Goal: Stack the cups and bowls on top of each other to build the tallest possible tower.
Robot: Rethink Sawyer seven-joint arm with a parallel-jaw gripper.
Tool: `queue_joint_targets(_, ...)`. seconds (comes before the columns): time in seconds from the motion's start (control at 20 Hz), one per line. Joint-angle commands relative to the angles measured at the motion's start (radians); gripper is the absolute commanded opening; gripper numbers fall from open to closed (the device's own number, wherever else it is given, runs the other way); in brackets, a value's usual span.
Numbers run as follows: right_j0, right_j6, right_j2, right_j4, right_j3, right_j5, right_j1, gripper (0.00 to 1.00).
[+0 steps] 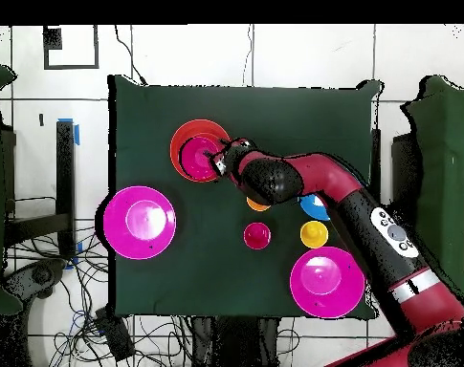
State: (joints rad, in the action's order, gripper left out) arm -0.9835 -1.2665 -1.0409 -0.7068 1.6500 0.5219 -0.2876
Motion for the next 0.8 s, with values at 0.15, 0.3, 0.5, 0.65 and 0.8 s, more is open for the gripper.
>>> queue_joint_targets(0.15, 0.004, 0.152, 0.031, 0.066, -0.033, 0.24, -0.103, 1.0)
queue_joint_targets(0.3, 0.005, 0.168, 0.031, 0.067, -0.046, 0.254, -0.104, 1.0)
queue_joint_targets(0.5, 0.008, 0.165, 0.035, 0.057, -0.052, 0.237, -0.092, 1.0)
queue_joint_targets(0.65, 0.048, 0.061, 0.059, 0.048, -0.014, 0.221, -0.187, 1.0)
queue_joint_targets(0.8, 0.127, -0.111, 0.109, 0.063, 0.036, 0.249, -0.361, 1.0)
